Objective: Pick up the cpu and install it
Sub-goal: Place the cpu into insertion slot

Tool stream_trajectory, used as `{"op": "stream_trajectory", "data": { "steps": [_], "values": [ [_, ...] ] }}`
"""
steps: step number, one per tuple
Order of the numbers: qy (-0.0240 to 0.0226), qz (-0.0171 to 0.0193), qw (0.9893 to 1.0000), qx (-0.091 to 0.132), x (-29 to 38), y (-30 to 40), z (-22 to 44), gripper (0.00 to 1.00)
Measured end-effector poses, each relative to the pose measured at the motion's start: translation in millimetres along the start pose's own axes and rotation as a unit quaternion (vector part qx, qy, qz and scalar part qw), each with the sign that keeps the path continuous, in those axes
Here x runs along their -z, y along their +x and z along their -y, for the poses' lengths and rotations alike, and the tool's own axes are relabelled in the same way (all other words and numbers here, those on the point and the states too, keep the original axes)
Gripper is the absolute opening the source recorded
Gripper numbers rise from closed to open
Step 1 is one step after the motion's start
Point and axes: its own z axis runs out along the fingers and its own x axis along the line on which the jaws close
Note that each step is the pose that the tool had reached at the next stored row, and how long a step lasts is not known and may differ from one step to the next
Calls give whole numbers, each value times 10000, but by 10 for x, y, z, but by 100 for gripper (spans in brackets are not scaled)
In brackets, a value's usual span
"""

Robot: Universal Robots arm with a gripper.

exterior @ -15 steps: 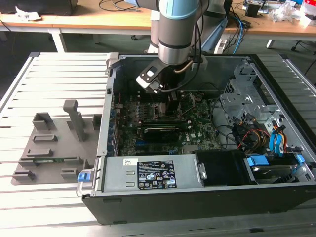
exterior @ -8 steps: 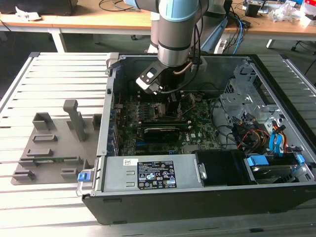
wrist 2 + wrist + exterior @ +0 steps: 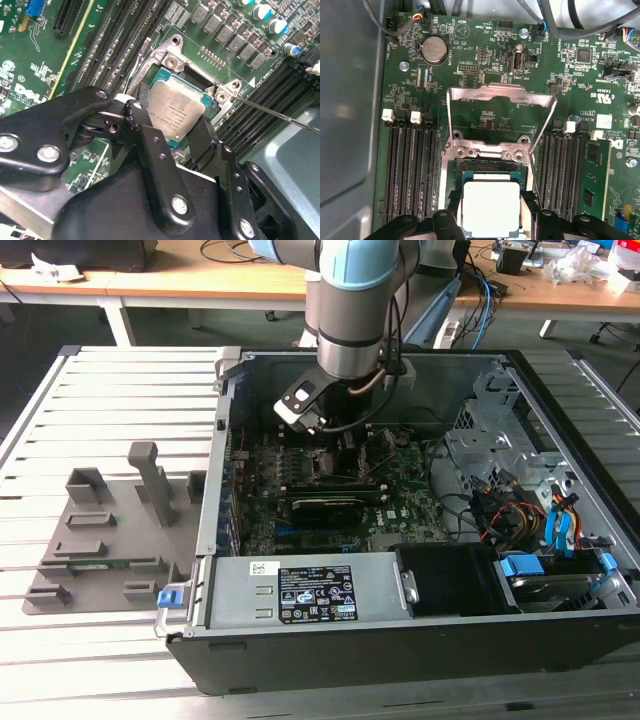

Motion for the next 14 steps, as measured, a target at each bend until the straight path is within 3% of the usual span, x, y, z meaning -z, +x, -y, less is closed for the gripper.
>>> {"op": "stream_trajectory", "data": {
  "steps": [6,14],
  "values": [
    [7,1,9997,-238,-7,7,-56,55],
    [3,1,9999,-122,-38,34,-49,55]
  ]
}}
